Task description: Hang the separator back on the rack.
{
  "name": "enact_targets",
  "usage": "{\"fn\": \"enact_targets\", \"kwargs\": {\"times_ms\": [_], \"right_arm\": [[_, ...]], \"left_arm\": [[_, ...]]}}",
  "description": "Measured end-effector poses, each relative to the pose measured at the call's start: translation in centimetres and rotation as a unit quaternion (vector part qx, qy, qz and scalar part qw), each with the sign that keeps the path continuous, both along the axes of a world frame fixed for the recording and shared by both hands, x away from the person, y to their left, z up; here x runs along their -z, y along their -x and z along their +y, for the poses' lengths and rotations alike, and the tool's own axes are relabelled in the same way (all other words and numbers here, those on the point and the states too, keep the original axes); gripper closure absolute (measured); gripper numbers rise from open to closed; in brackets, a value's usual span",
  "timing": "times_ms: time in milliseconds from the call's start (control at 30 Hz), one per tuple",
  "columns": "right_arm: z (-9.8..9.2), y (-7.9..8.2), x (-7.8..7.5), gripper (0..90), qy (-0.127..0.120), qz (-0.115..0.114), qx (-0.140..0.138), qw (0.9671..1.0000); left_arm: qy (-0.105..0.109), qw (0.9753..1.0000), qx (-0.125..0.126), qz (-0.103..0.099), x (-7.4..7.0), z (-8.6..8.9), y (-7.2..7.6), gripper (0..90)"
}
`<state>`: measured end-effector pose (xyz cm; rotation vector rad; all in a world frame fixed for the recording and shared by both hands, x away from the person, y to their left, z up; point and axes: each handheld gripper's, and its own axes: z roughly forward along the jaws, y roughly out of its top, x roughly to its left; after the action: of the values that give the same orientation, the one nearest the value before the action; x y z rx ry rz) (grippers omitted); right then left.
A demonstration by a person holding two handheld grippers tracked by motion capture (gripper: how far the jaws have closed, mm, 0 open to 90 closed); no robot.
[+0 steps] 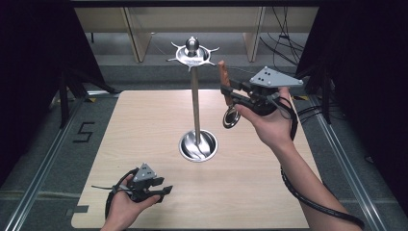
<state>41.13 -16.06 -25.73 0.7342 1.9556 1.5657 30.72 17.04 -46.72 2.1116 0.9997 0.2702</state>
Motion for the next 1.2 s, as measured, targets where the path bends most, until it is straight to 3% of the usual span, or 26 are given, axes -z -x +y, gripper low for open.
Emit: {"fn": "enact_targets", "kwargs": {"times_ms": [167, 400, 500, 567, 700, 1133, 1200], "right_arm": [[0.0, -0.3, -0.3, 68.4, 0.008, -0.015, 0.000, 0.9999], [0.4, -0.4, -0.5, 68.4, 0.005, 0.000, -0.009, 1.0000], [0.4, -0.6, -0.5, 68.4, 0.009, -0.008, -0.011, 0.9999], [0.5, -0.5, -0.5, 68.4, 0.006, 0.005, -0.009, 0.9999], [0.5, -0.8, -0.5, 68.4, 0.011, -0.002, -0.009, 0.9999], [1.1, -1.2, -0.6, 68.4, 0.012, 0.007, -0.012, 0.9998], [1.2, -1.3, -0.6, 68.4, 0.014, -0.002, -0.012, 0.9998]], "left_arm": [[0.000, 1.0000, -0.001, -0.001, 0.0, 0.0, 0.0, 52.8], [0.001, 1.0000, -0.002, -0.001, 0.0, 0.0, 0.0, 52.8], [0.000, 1.0000, -0.001, -0.001, 0.0, 0.0, 0.0, 52.8], [0.000, 1.0000, -0.001, -0.001, 0.0, 0.0, 0.0, 52.8], [0.001, 1.0000, -0.001, -0.001, 0.0, 0.0, 0.0, 52.8], [-0.002, 1.0000, -0.004, -0.003, 0.0, 0.1, 0.0, 52.8], [-0.002, 1.0000, -0.004, -0.003, 0.0, 0.1, 0.0, 52.8]]}}
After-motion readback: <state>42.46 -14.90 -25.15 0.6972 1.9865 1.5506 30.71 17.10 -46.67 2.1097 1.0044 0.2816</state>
